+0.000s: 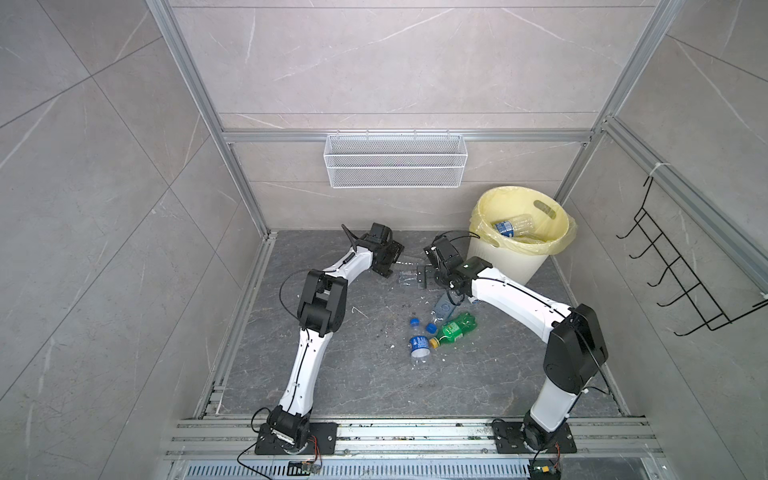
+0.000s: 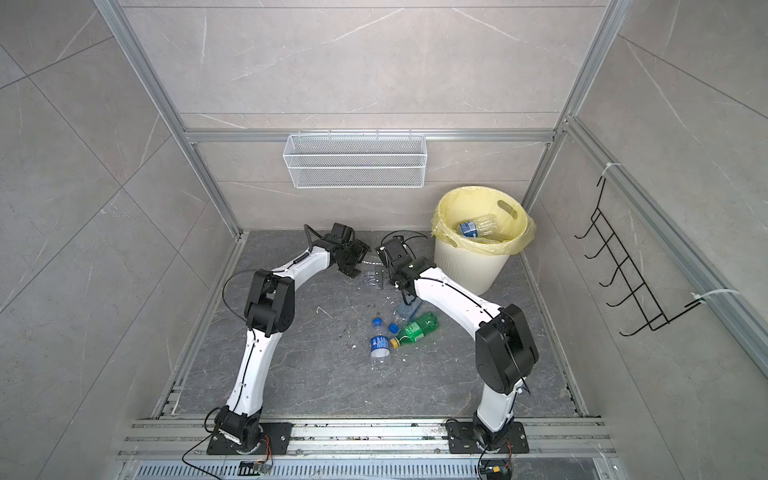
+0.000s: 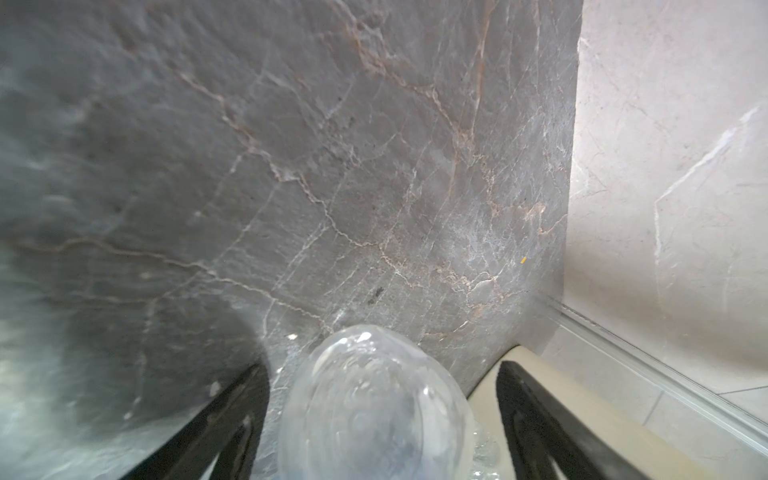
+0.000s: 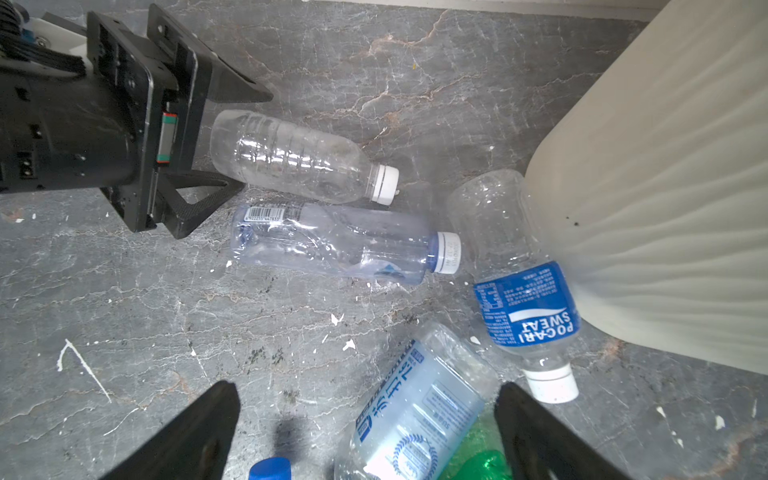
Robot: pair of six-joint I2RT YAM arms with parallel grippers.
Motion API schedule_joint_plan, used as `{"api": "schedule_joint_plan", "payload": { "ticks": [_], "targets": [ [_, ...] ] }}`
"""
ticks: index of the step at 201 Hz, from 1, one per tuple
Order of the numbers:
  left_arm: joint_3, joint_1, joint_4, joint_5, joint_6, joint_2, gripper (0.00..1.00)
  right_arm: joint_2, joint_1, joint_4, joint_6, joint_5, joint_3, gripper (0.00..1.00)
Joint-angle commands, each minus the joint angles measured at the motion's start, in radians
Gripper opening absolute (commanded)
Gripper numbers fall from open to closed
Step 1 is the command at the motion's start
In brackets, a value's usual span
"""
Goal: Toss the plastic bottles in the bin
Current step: 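Grasp a clear unlabelled bottle by its base with the left gripper and lift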
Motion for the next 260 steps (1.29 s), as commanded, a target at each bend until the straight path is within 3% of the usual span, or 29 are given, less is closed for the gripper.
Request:
{"api": "schedule_joint_plan", "payload": {
  "ticks": [1, 152, 260],
  "targets": [
    [0.023, 0.006, 0.02, 0.036, -0.007, 0.037, 0.84, 0.002, 0.004, 0.014, 0.018, 0.005, -0.001, 1.0],
    [-0.055, 0.017, 0.073, 0.058, 0.075, -0.002, 0.53, -0.046, 0.004, 0.031, 0.025, 0.027, -0.065, 1.0],
    [-0.058, 0.026, 0.135, 0.093, 0.29, -0.108, 0.48, -0.074, 0.002, 0.052, 0.022, 0.008, -0.098, 1.0]
  ]
}}
